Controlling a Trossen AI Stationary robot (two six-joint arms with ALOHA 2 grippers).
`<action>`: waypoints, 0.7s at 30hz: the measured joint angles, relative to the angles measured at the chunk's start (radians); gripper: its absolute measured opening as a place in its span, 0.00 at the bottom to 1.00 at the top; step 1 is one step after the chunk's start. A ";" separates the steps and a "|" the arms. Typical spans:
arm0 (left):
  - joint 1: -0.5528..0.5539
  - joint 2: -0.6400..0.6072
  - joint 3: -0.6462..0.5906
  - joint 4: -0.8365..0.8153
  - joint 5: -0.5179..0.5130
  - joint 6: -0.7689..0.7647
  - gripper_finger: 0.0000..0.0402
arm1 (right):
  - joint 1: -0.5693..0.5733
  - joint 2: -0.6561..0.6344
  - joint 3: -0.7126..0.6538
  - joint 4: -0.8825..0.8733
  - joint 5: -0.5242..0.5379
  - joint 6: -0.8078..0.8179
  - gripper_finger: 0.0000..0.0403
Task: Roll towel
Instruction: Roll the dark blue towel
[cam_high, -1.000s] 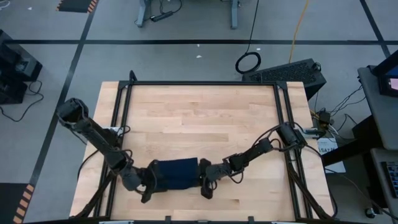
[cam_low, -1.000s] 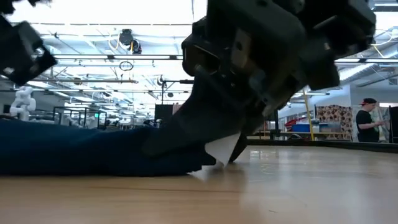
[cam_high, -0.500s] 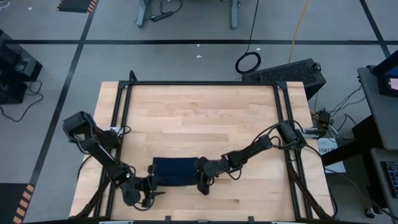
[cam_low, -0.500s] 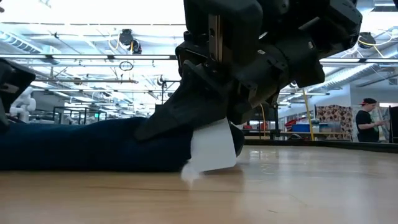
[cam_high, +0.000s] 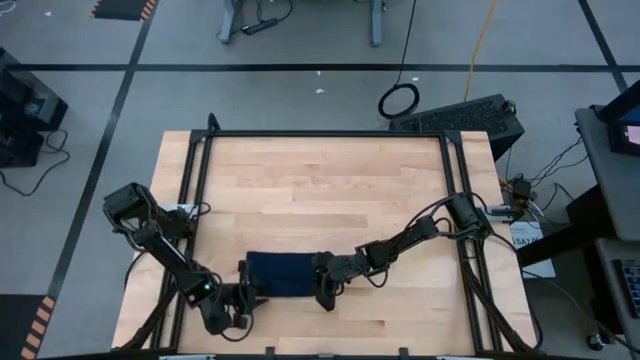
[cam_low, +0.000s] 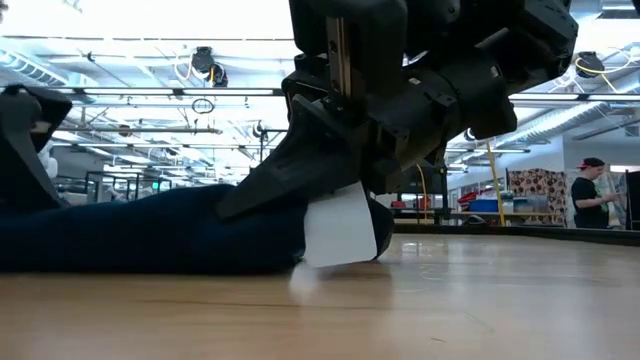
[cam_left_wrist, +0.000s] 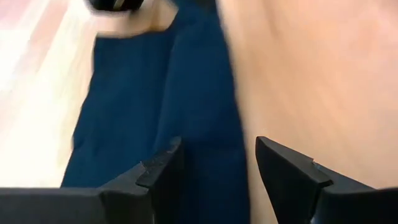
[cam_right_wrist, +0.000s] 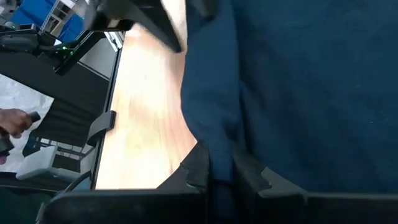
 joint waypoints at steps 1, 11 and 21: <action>0.000 0.000 0.000 -0.026 0.002 -0.021 0.51 | 0.000 0.000 0.000 0.000 -0.001 0.000 0.05; 0.024 0.000 0.000 -0.091 0.020 -0.052 0.51 | 0.001 0.000 -0.001 -0.003 -0.011 -0.011 0.05; 0.124 -0.004 0.004 -0.120 0.189 -0.176 0.43 | 0.003 0.000 -0.003 -0.011 -0.055 -0.073 0.05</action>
